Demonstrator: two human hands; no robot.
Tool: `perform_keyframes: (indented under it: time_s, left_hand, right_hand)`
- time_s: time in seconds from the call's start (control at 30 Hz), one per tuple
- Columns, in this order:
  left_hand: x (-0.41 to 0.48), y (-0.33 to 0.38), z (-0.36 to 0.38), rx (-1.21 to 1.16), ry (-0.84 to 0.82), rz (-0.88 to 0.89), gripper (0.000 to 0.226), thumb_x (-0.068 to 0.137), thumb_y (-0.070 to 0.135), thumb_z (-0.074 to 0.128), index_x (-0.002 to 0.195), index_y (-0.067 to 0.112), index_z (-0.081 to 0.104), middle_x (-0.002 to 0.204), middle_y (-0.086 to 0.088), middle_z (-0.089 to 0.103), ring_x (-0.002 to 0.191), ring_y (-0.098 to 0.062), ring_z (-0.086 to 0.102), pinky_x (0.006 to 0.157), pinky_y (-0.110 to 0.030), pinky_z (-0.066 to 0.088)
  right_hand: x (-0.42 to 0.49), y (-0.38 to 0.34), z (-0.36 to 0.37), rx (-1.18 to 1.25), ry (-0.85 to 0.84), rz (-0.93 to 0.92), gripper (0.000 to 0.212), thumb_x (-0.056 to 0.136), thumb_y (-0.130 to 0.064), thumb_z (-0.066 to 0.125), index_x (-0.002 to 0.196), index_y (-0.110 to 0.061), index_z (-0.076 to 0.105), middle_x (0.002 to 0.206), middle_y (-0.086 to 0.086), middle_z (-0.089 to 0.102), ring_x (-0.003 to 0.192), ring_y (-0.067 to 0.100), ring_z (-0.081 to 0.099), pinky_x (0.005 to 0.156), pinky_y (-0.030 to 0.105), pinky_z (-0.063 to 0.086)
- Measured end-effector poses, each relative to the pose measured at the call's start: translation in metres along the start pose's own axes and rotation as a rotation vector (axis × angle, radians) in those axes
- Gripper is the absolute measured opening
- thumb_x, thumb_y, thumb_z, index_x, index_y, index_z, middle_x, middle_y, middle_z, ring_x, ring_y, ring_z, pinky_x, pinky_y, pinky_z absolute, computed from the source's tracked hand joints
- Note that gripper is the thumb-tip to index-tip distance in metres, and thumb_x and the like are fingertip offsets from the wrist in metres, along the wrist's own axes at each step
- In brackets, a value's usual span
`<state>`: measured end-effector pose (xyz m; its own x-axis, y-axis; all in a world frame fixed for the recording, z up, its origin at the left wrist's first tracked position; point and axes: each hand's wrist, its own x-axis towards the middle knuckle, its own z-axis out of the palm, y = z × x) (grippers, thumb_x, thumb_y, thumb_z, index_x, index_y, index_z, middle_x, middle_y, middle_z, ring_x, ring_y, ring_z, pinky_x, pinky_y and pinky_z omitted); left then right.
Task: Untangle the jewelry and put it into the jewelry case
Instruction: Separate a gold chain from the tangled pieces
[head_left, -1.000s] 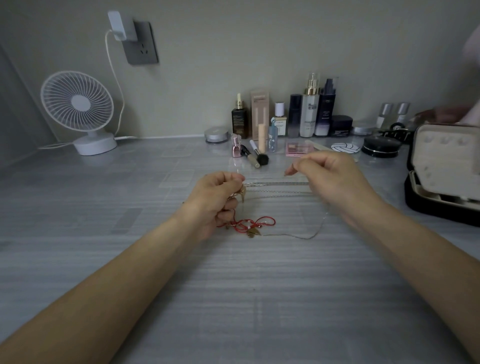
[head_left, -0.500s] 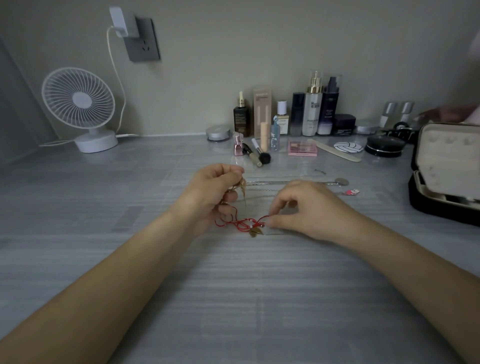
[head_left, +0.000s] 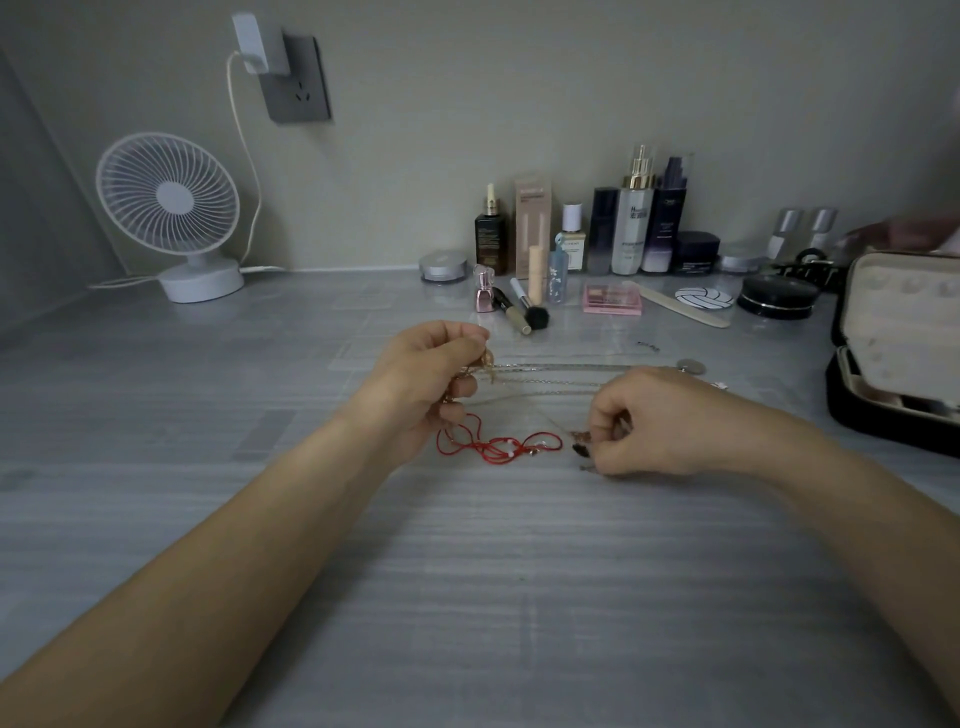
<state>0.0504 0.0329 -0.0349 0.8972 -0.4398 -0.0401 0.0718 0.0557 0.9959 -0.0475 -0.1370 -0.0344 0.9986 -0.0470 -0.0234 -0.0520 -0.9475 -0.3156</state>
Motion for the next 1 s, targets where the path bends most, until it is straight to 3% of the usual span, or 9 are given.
perform_keyframes:
  time_s: [0.13,0.27,0.37,0.5,0.57,0.67,0.83,0.9,1.0]
  left_hand:
    - [-0.002,-0.003,0.005,0.013,-0.047,0.008,0.010,0.091,0.008,0.053,0.083,0.014,0.057,0.065,0.002,0.054,0.039,-0.004,0.039,0.034,-0.013,0.025]
    - [-0.003,-0.003,0.005,-0.006,-0.082,0.028,0.010,0.091,0.008,0.053,0.084,0.013,0.057,0.064,0.001,0.053,0.040,-0.004,0.040,0.033,-0.013,0.026]
    - [-0.003,-0.002,0.004,-0.012,-0.086,0.042,0.009,0.091,0.009,0.054,0.084,0.013,0.056,0.064,0.002,0.053,0.039,-0.004,0.042,0.033,-0.013,0.030]
    - [-0.002,-0.004,0.005,0.029,-0.066,0.037,0.007,0.090,0.009,0.057,0.084,0.013,0.057,0.071,-0.001,0.057,0.044,-0.006,0.052,0.036,-0.017,0.039]
    - [-0.002,-0.005,0.005,0.063,-0.063,0.025,0.006,0.089,0.010,0.059,0.085,0.014,0.057,0.073,-0.002,0.059,0.048,-0.007,0.057,0.037,-0.019,0.043]
    - [-0.003,-0.006,0.005,0.090,-0.064,0.021,0.007,0.089,0.009,0.058,0.085,0.013,0.056,0.071,-0.002,0.060,0.052,-0.009,0.061,0.037,-0.019,0.043]
    - [-0.004,-0.009,0.006,0.198,-0.026,0.047,0.009,0.088,0.010,0.060,0.081,0.014,0.056,0.070,-0.002,0.060,0.052,-0.010,0.058,0.033,-0.016,0.033]
    - [-0.004,-0.009,0.007,0.207,-0.025,0.055,0.009,0.087,0.010,0.061,0.080,0.013,0.057,0.069,-0.003,0.060,0.048,-0.009,0.054,0.033,-0.016,0.033]
    - [-0.004,-0.010,0.008,0.232,-0.026,0.059,0.010,0.086,0.011,0.063,0.079,0.013,0.057,0.064,-0.001,0.060,0.048,-0.010,0.051,0.033,-0.016,0.034]
  right_hand:
    - [0.005,-0.005,0.010,0.122,0.119,-0.068,0.022,0.072,-0.035,0.074,0.090,-0.027,0.065,0.084,-0.016,0.061,0.077,-0.001,0.055,0.067,0.012,0.043]
    - [0.013,-0.025,0.023,0.628,0.104,-0.160,0.052,0.074,-0.018,0.075,0.121,-0.018,0.052,0.107,-0.004,0.063,0.094,0.005,0.062,0.088,0.023,0.050]
    - [0.015,-0.031,0.025,0.793,0.084,-0.097,0.051,0.079,-0.007,0.068,0.125,-0.015,0.047,0.081,-0.002,0.067,0.075,0.013,0.065,0.076,0.033,0.052]
    - [0.016,-0.019,0.018,0.691,0.230,0.027,0.028,0.082,-0.009,0.063,0.108,-0.018,0.058,0.045,-0.012,0.048,0.041,-0.001,0.044,0.050,0.017,0.037]
    - [0.015,-0.014,0.014,0.653,0.297,0.022,0.009,0.083,-0.015,0.064,0.090,-0.021,0.064,0.038,-0.015,0.044,0.035,-0.001,0.040,0.044,0.013,0.031]
    - [0.014,-0.011,0.013,0.570,0.380,-0.015,0.014,0.083,-0.025,0.066,0.070,-0.028,0.064,0.050,-0.017,0.055,0.046,-0.004,0.048,0.053,0.012,0.036]
    - [0.012,-0.012,0.009,0.644,0.418,0.006,0.011,0.076,-0.028,0.073,0.066,-0.028,0.068,0.059,-0.017,0.061,0.057,-0.006,0.053,0.067,0.017,0.044]
    - [0.012,-0.012,0.008,0.692,0.437,0.002,0.009,0.075,-0.027,0.074,0.067,-0.026,0.070,0.069,-0.004,0.069,0.069,0.005,0.060,0.074,0.024,0.047]
    - [0.010,-0.013,0.006,0.748,0.483,-0.009,0.008,0.078,-0.021,0.072,0.071,-0.018,0.070,0.059,0.024,0.059,0.059,0.021,0.047,0.065,0.028,0.039]
